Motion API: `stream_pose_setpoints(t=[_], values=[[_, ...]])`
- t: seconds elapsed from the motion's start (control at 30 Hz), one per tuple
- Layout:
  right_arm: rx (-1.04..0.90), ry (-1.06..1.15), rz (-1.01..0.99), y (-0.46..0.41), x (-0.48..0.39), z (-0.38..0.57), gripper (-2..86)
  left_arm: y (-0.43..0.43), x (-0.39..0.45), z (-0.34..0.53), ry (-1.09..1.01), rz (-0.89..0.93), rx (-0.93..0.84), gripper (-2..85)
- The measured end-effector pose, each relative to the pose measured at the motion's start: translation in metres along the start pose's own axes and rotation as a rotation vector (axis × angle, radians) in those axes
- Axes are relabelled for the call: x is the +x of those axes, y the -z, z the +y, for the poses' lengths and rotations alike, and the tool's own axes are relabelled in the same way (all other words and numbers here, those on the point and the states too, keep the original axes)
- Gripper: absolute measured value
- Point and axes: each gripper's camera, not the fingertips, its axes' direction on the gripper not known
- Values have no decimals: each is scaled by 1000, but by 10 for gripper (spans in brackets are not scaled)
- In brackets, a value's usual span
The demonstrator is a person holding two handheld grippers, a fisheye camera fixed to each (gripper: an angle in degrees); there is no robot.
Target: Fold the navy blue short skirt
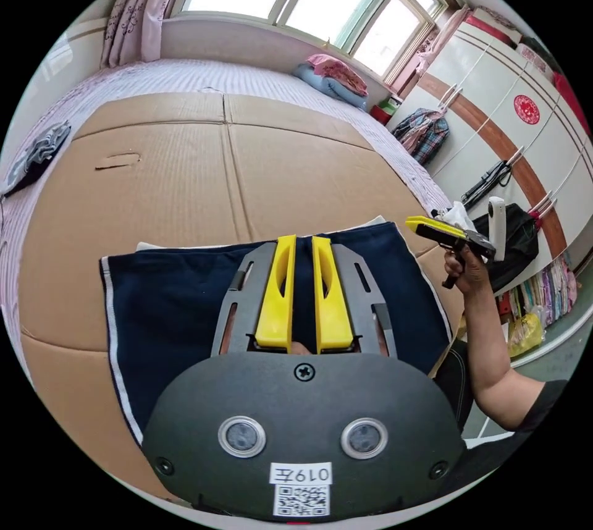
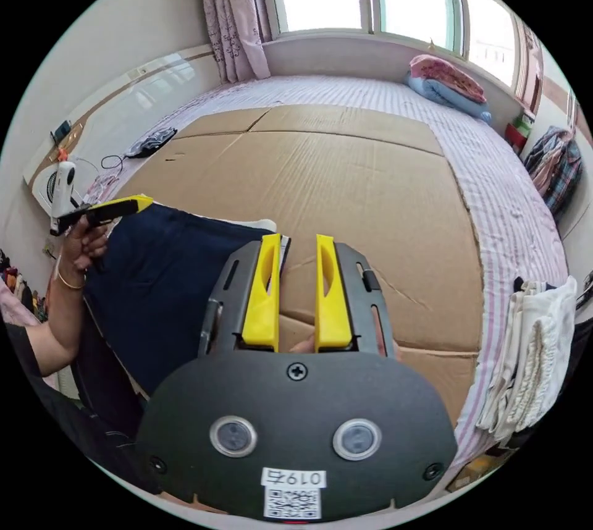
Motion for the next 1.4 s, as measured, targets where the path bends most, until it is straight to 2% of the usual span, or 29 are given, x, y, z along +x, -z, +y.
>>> stream_pose_setpoints(t=[0.03,0.1,0.13,0.17,0.23,0.27,0.37,0.5,0.6,0.7,0.77,0.87,1.2,1.4], values=[[51,91,87,13,-27,5,66,6,3,-2,-16,-30,17,8],[175,204,192,31,-74,15,58,28,23,-9,-138,-224,89,7],[289,238,198,40,-101,22,60,32,30,-10,-173,-282,107,7],[325,250,98,41,-120,25,66,34,42,-15,-244,-351,134,6],[317,254,-107,31,-139,28,62,27,55,-28,-345,-286,132,6],[321,272,-145,22,-154,36,34,16,63,-39,-394,-199,114,6],[257,377,-57,-11,-203,58,17,-27,86,-60,-542,-98,17,6],[200,496,-72,-41,-254,83,6,-93,104,-74,-729,-76,-191,8],[185,566,-8,-65,-285,95,7,-119,96,-91,-777,28,-249,9],[143,567,-58,-89,-298,99,58,-140,93,-111,-823,156,-306,9],[83,539,-73,-114,-300,97,91,-157,96,-120,-852,158,-362,8],[21,497,-127,-134,-295,94,88,-187,103,-129,-879,55,-430,8],[-24,540,-137,-184,-311,108,46,-227,102,-148,-916,126,-486,9],[-54,523,-197,-209,-310,102,63,-244,92,-150,-946,110,-522,10]])
